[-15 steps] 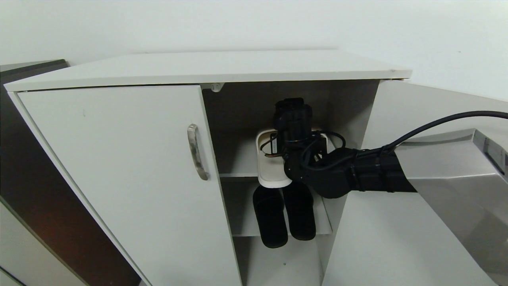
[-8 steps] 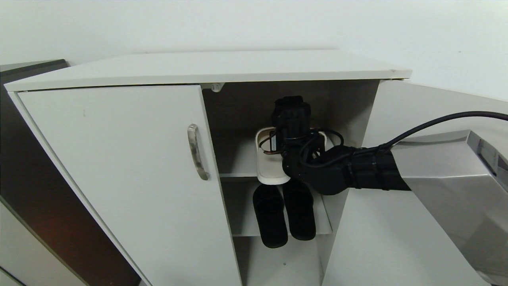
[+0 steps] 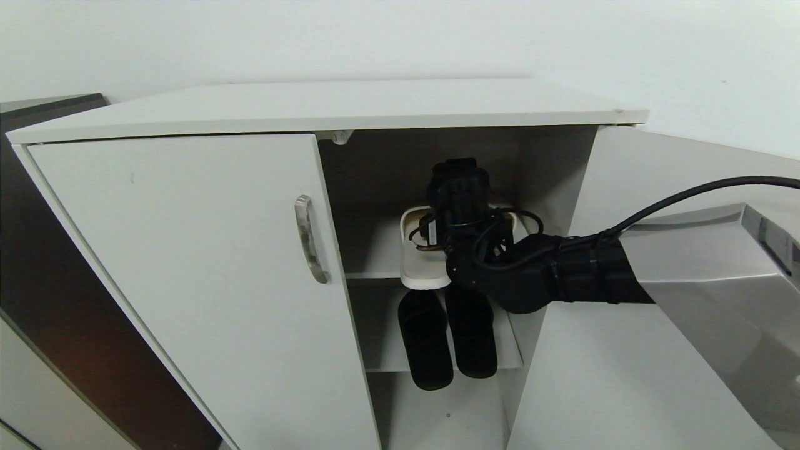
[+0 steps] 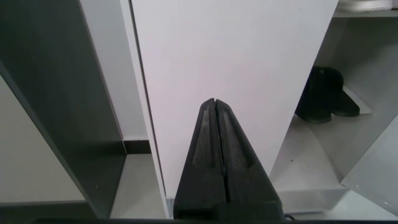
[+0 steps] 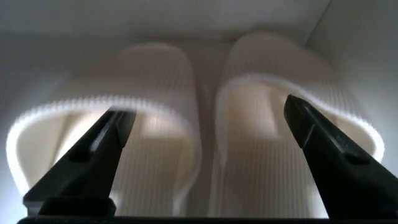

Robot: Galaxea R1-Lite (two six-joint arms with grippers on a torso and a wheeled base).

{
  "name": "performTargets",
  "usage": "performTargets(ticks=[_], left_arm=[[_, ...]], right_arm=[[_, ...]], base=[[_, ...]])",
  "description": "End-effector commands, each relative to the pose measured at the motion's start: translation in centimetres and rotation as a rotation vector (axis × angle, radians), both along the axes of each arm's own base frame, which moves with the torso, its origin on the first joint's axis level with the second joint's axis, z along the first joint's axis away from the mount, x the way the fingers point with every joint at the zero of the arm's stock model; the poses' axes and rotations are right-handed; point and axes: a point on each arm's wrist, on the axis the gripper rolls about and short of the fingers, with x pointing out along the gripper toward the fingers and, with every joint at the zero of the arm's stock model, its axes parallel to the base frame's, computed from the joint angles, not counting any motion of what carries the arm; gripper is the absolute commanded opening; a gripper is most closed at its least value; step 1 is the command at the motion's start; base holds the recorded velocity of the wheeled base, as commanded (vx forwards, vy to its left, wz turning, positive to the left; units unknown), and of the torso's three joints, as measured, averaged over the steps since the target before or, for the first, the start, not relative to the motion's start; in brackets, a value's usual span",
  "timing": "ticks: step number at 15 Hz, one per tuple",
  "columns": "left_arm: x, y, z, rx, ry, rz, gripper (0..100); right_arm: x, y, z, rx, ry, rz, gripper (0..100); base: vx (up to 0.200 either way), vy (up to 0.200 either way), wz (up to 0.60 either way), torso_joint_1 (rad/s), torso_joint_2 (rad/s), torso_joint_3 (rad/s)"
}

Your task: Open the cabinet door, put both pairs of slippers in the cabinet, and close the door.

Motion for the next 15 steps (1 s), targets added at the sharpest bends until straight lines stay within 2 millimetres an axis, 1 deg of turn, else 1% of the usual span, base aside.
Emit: performTargets(ticks=[1,3,5,6,8,9,10,11,14,15], left_arm=[[0.0,0.0,0.0,-0.001,0.001,0.001,0],[0.0,0.0,0.0,-0.001,0.001,0.001,0],[0.0,0.0,0.0,-0.001,0.001,0.001,0],[0.0,0.0,0.0,-0.001,0.001,0.001,0],[0.0,0.0,0.0,-0.001,0.001,0.001,0],[0.0,0.0,0.0,-0.001,0.001,0.001,0],[0.0,0.0,0.0,0.000,0.001,0.001,0],[0.0,0.0,0.0,0.000,0.001,0.001,0],[0.0,0.0,0.0,0.000,0.001,0.001,0],[0.0,0.0,0.0,0.000,0.001,0.001,0]], right_arm=[[-2.7,-0.3,1.7,0.005,-0.008,0.002,100],[-5.0,-0.4,2.4,0.000,-0.008,0.013,100],[-8.2,-0.5,2.5,-0.001,-0.009,0.054,100],[-10.2,-0.5,2.1,-0.005,-0.006,0.088,100],[-12.8,-0.8,1.2,-0.023,0.008,0.140,100],[-13.3,-0.8,1.2,-0.022,0.008,0.151,0],[-13.9,-0.9,1.3,-0.013,0.004,0.167,0],[-14.4,-1.3,1.0,-0.003,0.001,0.179,0],[-14.7,-1.7,-1.8,0.005,0.017,0.238,0],[-14.4,-1.9,-2.0,0.023,0.005,0.233,0]], base=[[0.000,0.000,0.00,0.000,0.00,0.000],[0.000,0.000,0.00,0.000,0.00,0.000],[0.000,0.000,0.00,0.000,0.00,0.000],[0.000,0.000,0.00,0.000,0.00,0.000],[0.000,0.000,0.00,0.000,0.00,0.000],[0.000,0.000,0.00,0.000,0.00,0.000],[0.000,0.000,0.00,0.000,0.00,0.000],[0.000,0.000,0.00,0.000,0.00,0.000],[0.000,0.000,0.00,0.000,0.00,0.000],[0.000,0.000,0.00,0.000,0.00,0.000]])
